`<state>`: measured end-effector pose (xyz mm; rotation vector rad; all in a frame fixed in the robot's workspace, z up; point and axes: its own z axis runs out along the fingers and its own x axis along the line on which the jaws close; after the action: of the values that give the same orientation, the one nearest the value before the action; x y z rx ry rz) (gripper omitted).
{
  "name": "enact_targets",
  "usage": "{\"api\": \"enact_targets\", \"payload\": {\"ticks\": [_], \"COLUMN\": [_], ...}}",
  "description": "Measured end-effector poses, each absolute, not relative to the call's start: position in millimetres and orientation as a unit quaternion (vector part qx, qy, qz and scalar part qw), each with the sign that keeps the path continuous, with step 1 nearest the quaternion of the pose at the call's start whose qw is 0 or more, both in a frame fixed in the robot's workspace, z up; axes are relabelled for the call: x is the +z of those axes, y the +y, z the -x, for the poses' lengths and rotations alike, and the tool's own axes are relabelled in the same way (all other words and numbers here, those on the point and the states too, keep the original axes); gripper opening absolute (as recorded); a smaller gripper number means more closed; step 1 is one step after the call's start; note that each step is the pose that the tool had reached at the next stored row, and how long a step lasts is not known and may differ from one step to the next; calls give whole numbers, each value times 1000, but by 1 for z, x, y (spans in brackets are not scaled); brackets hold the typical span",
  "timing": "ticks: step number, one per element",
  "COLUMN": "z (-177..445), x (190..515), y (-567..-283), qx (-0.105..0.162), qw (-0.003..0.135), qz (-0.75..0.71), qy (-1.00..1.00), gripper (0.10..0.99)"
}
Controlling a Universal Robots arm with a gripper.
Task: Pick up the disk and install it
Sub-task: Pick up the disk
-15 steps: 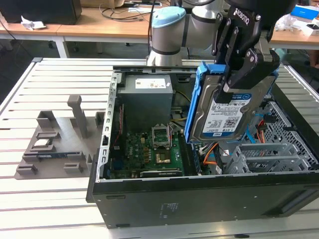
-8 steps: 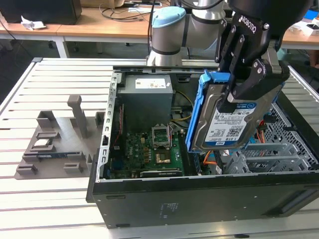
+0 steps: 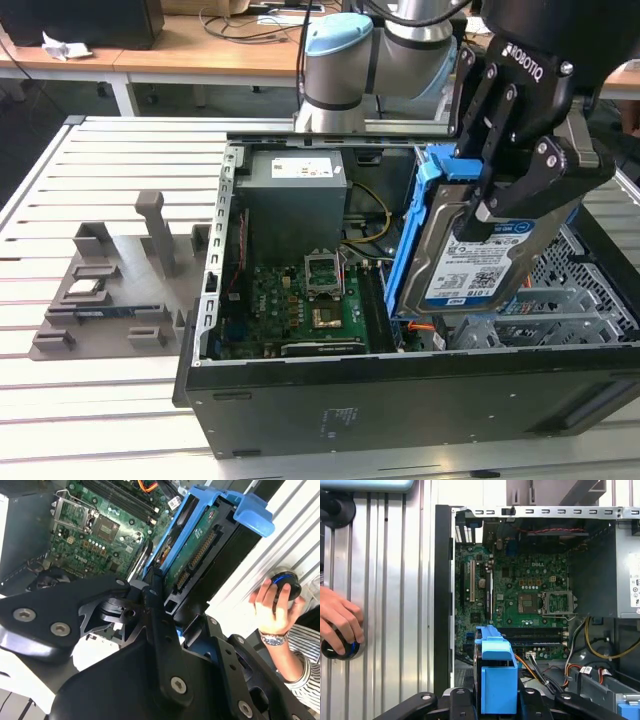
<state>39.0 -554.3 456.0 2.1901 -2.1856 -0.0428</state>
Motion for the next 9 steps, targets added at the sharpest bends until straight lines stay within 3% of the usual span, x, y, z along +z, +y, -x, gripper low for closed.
{"api": "enact_targets", "payload": {"ticks": [9], "z": [-67], "x": [456], "y": [-555], "qx": [-14], "qw": [24], "qz": [-708], "qy": [-706], "gripper": [365]}}
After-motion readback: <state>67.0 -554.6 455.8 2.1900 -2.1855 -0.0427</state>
